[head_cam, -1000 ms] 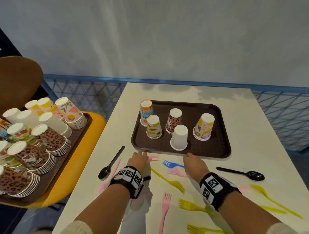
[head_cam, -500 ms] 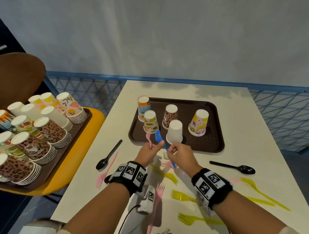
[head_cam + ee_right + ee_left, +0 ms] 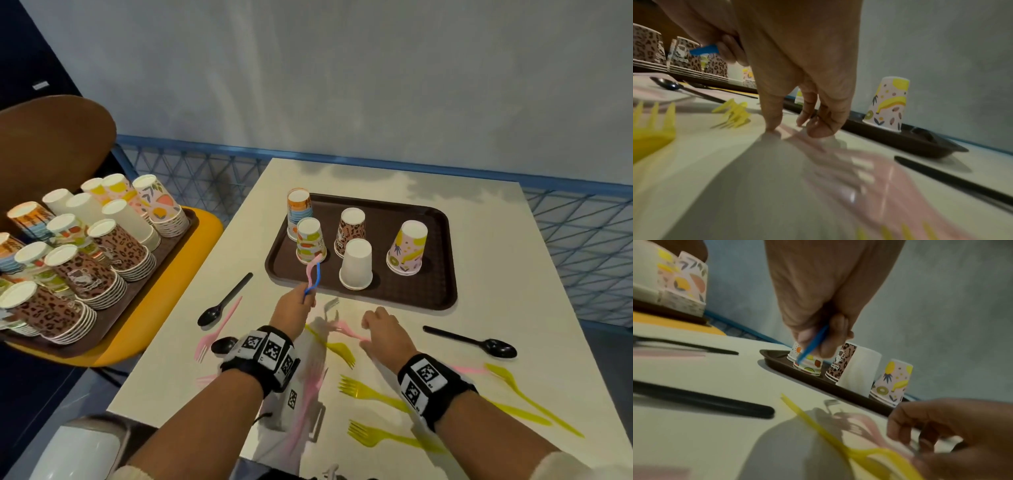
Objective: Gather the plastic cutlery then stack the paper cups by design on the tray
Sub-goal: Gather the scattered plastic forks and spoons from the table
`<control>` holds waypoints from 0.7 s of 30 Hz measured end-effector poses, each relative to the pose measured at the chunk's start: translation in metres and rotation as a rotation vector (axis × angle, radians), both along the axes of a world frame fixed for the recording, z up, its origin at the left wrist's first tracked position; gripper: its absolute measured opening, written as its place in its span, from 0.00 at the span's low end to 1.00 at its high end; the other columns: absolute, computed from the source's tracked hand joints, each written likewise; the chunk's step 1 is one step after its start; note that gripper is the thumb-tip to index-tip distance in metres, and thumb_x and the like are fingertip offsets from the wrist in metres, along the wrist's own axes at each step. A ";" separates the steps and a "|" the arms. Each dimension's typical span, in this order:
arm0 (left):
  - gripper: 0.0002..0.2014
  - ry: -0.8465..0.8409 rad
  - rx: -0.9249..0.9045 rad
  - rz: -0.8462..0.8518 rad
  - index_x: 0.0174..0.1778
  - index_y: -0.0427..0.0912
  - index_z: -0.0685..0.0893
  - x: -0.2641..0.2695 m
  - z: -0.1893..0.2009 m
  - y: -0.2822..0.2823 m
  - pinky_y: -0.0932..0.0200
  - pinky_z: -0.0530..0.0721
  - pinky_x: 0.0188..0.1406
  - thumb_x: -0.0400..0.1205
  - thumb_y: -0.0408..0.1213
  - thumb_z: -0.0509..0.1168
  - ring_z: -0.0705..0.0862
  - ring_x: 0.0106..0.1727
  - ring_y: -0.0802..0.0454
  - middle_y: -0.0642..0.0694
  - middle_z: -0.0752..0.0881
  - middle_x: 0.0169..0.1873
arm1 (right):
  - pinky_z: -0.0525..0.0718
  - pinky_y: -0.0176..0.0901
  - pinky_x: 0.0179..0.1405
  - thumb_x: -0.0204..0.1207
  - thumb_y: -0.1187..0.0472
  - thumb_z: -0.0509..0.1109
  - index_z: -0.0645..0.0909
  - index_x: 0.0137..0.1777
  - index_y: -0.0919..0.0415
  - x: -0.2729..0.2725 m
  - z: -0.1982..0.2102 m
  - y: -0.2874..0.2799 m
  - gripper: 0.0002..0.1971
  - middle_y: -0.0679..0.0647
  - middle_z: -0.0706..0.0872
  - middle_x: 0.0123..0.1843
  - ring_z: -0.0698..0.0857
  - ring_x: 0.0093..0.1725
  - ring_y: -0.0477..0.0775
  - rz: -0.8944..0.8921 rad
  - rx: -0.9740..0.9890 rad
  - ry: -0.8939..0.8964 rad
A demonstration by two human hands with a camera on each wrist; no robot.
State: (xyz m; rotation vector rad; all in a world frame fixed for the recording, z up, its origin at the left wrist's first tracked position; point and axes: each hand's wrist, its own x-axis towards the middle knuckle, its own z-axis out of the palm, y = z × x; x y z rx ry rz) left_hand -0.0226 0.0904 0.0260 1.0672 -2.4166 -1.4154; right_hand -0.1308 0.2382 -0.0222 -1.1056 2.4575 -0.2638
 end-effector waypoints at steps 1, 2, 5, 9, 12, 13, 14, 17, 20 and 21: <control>0.09 -0.053 -0.114 -0.057 0.36 0.41 0.73 0.002 0.000 0.000 0.54 0.65 0.27 0.82 0.29 0.54 0.76 0.33 0.41 0.42 0.79 0.33 | 0.75 0.50 0.60 0.78 0.63 0.63 0.74 0.60 0.65 -0.001 -0.002 0.000 0.12 0.61 0.75 0.64 0.77 0.62 0.63 0.007 0.001 0.024; 0.07 -0.092 -0.208 -0.110 0.39 0.39 0.75 0.004 -0.001 0.000 0.52 0.64 0.31 0.82 0.30 0.56 0.79 0.40 0.39 0.38 0.83 0.37 | 0.75 0.50 0.59 0.79 0.65 0.58 0.74 0.60 0.66 -0.001 -0.004 -0.001 0.11 0.63 0.76 0.63 0.77 0.62 0.63 0.013 0.007 0.039; 0.07 -0.171 -0.371 -0.237 0.40 0.39 0.76 0.010 -0.008 0.000 0.57 0.60 0.34 0.81 0.37 0.62 0.81 0.48 0.37 0.37 0.80 0.37 | 0.80 0.55 0.55 0.75 0.73 0.59 0.76 0.55 0.74 -0.003 -0.006 -0.001 0.10 0.71 0.80 0.56 0.82 0.57 0.71 0.021 0.007 0.069; 0.05 -0.194 -0.441 -0.385 0.39 0.40 0.77 0.009 -0.016 -0.003 0.61 0.60 0.36 0.77 0.35 0.66 0.81 0.48 0.38 0.36 0.81 0.39 | 0.84 0.52 0.44 0.67 0.78 0.67 0.77 0.51 0.78 -0.005 0.000 0.006 0.12 0.76 0.83 0.48 0.86 0.47 0.74 -0.021 0.042 0.019; 0.08 -0.259 -0.467 -0.529 0.46 0.33 0.82 0.002 -0.023 -0.008 0.61 0.65 0.41 0.74 0.33 0.67 0.81 0.52 0.38 0.35 0.85 0.48 | 0.72 0.49 0.48 0.78 0.72 0.54 0.68 0.62 0.72 -0.005 0.009 0.019 0.14 0.70 0.79 0.60 0.80 0.60 0.67 -0.158 -0.071 -0.019; 0.10 -0.282 -0.479 -0.578 0.48 0.34 0.83 0.000 -0.025 -0.009 0.61 0.66 0.42 0.74 0.34 0.68 0.81 0.53 0.38 0.35 0.85 0.49 | 0.69 0.48 0.46 0.78 0.71 0.54 0.68 0.61 0.69 -0.004 0.013 0.027 0.13 0.69 0.80 0.58 0.80 0.59 0.67 -0.212 -0.116 -0.057; 0.11 -0.300 -0.494 -0.618 0.49 0.34 0.83 -0.003 -0.027 -0.010 0.60 0.68 0.43 0.73 0.35 0.69 0.81 0.54 0.38 0.36 0.85 0.51 | 0.68 0.45 0.43 0.77 0.69 0.57 0.67 0.59 0.66 0.000 0.018 0.034 0.11 0.67 0.81 0.54 0.81 0.57 0.67 -0.250 -0.155 -0.094; 0.16 -0.342 -0.516 -0.678 0.56 0.37 0.83 -0.012 -0.034 -0.012 0.54 0.75 0.54 0.74 0.39 0.69 0.81 0.59 0.39 0.38 0.85 0.56 | 0.63 0.40 0.37 0.73 0.56 0.70 0.68 0.49 0.58 0.012 0.033 0.060 0.13 0.55 0.82 0.44 0.82 0.51 0.61 -0.125 -0.086 -0.138; 0.15 -0.377 -0.545 -0.748 0.58 0.35 0.82 -0.017 -0.041 -0.009 0.52 0.75 0.58 0.79 0.39 0.63 0.80 0.61 0.38 0.36 0.83 0.58 | 0.64 0.36 0.31 0.66 0.52 0.77 0.70 0.41 0.54 0.027 0.033 0.074 0.17 0.48 0.73 0.37 0.73 0.43 0.52 0.012 0.035 -0.148; 0.14 -0.391 -0.559 -0.776 0.57 0.34 0.81 -0.018 -0.043 -0.008 0.52 0.75 0.57 0.80 0.38 0.62 0.79 0.61 0.37 0.34 0.82 0.58 | 0.65 0.30 0.31 0.64 0.53 0.78 0.71 0.41 0.53 0.033 0.030 0.077 0.17 0.46 0.71 0.36 0.71 0.44 0.50 0.019 0.041 -0.157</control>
